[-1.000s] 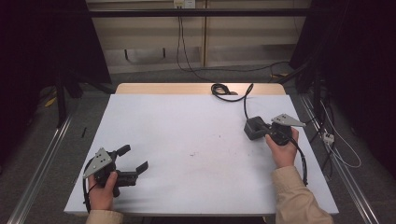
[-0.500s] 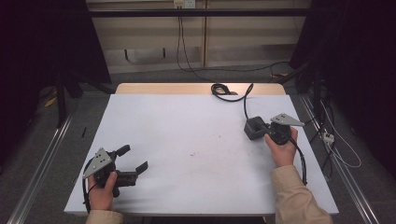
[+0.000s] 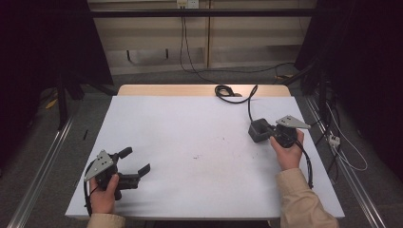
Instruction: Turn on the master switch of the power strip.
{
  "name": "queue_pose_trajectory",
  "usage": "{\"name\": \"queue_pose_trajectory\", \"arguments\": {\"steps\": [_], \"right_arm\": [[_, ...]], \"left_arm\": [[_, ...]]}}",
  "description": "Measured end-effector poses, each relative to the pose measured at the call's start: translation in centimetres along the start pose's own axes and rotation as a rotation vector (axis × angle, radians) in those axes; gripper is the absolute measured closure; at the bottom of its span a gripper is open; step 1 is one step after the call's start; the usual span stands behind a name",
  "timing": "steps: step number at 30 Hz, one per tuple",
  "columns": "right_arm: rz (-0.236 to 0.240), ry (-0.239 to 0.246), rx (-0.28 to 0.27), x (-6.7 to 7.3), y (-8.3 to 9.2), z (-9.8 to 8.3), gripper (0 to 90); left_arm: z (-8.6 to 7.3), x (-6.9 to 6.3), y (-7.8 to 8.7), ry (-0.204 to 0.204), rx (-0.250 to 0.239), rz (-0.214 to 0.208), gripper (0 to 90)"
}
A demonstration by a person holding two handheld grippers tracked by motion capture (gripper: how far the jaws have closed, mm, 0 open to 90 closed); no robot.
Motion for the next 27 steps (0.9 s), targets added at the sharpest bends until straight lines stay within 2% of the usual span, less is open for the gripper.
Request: {"name": "queue_pose_trajectory", "arguments": {"steps": [10,17,27], "right_arm": [[-0.016,-0.003,0.004,-0.58,0.49,-0.07,90.0],[-0.017,0.018,0.01,-0.37,0.43,-0.15,90.0],[-0.016,0.021,0.004,-0.34,0.39,-0.37,90.0]], "left_arm": [[0.04,-0.05,0.04,0.002,-0.001,0.0,2.7],[0.04,-0.09,0.01,0.002,-0.003,0.001,2.7],[0.01,-0.12,0.2,0.003,-0.003,0.003,2.7]]}}
Point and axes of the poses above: each handheld gripper's, and its own axes: y roughly backward along the jaws, z roughly out of its top, x roughly to its left, the point moved 6 cm from there along -y, roughly forward along the jaws, and after that the axes turned 1 degree about -x, right-handed, at the moved point
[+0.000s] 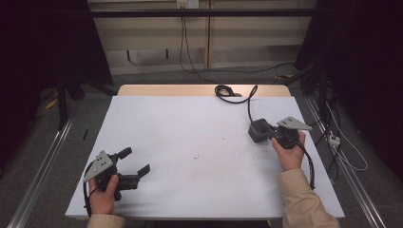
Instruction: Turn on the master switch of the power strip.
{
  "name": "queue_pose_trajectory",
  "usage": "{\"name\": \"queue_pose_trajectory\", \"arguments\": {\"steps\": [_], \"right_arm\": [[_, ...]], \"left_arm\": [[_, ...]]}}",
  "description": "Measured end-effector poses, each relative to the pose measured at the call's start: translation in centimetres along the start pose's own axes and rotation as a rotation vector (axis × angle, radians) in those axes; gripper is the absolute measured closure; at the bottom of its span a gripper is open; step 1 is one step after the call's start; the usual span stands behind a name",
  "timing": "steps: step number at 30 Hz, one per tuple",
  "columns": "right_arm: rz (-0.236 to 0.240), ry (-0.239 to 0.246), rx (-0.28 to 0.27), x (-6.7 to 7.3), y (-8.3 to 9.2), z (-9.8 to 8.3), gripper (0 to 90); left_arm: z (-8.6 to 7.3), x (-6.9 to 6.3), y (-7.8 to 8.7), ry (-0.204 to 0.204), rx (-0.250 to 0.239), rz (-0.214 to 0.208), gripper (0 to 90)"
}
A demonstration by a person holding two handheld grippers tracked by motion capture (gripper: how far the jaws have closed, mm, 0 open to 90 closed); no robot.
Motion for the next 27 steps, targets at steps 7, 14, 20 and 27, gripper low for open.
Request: {"name": "queue_pose_trajectory", "arguments": {"steps": [7,14,20,27], "right_arm": [[0.006,-0.017,-0.002,-0.05,0.02,-0.07,90.0],[0.001,-0.023,0.0,-0.01,0.0,-0.08,90.0],[0.001,-0.033,-0.001,-0.01,-0.01,-0.12,90.0],[-0.002,-0.054,-0.002,0.02,0.01,-0.19,90.0]], "left_arm": [[-0.08,-0.06,-0.05,-0.002,0.004,-0.003,2.7],[-0.1,-0.04,-0.01,-0.002,0.003,0.0,2.7],[-0.16,-0.08,0.01,0.002,0.005,0.002,2.7],[-0.2,-0.22,-0.03,0.006,0.004,-0.001,2.7]]}}
Point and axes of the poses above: each handheld gripper's, and its own axes: y roughly backward along the jaws, z roughly out of its top, x roughly to its left, the point moved 6 cm from there along -y, roughly forward along the jaws, and after that the axes turned 1 degree about -x, right-handed, at the moved point
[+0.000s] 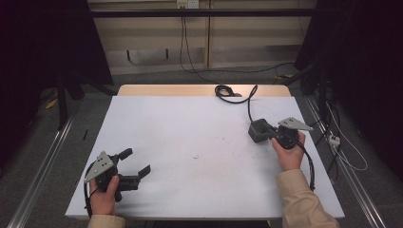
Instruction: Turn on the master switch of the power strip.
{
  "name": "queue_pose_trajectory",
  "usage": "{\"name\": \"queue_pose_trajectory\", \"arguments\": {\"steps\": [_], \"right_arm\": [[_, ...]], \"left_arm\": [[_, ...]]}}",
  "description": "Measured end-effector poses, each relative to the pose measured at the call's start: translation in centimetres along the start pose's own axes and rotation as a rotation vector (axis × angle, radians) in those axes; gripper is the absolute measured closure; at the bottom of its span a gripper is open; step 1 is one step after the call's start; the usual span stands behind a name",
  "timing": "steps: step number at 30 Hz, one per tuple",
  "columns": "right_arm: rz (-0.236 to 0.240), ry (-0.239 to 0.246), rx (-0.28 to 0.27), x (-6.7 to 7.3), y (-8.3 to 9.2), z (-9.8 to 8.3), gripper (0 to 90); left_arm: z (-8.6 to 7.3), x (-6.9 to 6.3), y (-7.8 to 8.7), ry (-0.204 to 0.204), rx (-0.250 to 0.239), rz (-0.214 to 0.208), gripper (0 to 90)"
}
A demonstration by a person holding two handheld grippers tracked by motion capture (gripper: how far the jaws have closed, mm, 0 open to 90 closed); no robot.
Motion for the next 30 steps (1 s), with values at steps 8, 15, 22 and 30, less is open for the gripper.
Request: {"name": "queue_pose_trajectory", "arguments": {"steps": [8,15,22,30], "right_arm": [[-0.005,0.005,0.009,0.03,0.0,0.07,90.0],[-0.002,0.007,0.013,0.2,-0.03,0.04,90.0],[0.008,0.02,0.001,0.06,-0.04,0.04,90.0],[0.015,0.0,-0.028,-0.11,0.68,0.61,88.4]], "left_arm": [[0.0,0.04,0.12,0.005,-0.005,0.002,2.7],[0.06,0.03,0.19,0.003,-0.008,0.006,2.7],[0.15,0.2,0.1,0.004,-0.01,0.004,2.7],[0.12,0.28,-0.21,0.002,-0.005,0.002,2.7]]}}
Point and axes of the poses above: each handheld gripper's, and its own axes: y roughly backward along the jaws, z roughly out of its top, x roughly to its left, the point moved 6 cm from there along -y, roughly forward along the jaws, and after that the axes turned 1 degree about -x, right-handed, at the moved point
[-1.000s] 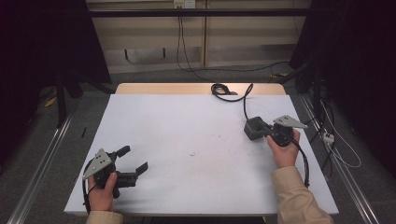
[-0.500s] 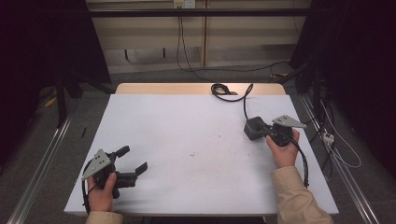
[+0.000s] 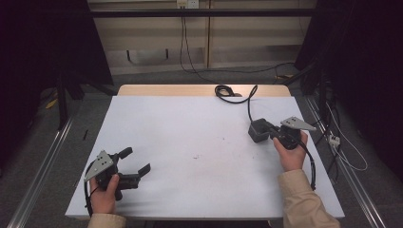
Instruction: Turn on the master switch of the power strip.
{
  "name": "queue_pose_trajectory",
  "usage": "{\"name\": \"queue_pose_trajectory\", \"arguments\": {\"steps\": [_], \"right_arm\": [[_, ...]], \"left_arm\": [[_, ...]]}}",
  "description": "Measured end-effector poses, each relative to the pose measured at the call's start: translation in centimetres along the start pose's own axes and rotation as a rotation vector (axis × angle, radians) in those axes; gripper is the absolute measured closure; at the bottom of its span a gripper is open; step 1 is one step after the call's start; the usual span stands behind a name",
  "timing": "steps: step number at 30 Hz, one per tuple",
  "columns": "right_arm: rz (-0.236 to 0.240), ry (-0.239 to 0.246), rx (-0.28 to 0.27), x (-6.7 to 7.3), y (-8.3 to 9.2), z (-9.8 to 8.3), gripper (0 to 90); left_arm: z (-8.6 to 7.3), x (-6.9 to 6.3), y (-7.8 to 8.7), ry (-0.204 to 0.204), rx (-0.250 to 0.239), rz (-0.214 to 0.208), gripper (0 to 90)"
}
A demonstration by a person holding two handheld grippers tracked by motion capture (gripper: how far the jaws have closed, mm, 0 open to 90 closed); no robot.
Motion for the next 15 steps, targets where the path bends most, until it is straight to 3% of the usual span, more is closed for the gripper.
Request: {"name": "queue_pose_trajectory", "arguments": {"steps": [1,11,15], "right_arm": [[0.002,-0.009,-0.004,0.0,0.1,0.1,83.4],[0.042,-0.04,-0.013,0.8,1.0,0.4,68.1],[0.049,-0.044,-0.003,1.2,1.1,0.4,54.7]], "left_arm": [[0.0,0.0,0.0,0.0,-0.001,-0.001,2.7],[0.1,-0.1,0.0,0.003,-0.006,-0.003,2.6],[0.2,-0.1,0.0,0.004,-0.008,-0.005,2.7]]}}
Point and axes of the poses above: each handheld gripper's, and its own axes: y roughly backward along the jaws, z roughly out of its top, x roughly to its left, the point moved 6 cm from there along -y, roughly forward along the jaws, and after that the axes turned 1 degree about -x, right-handed, at the moved point
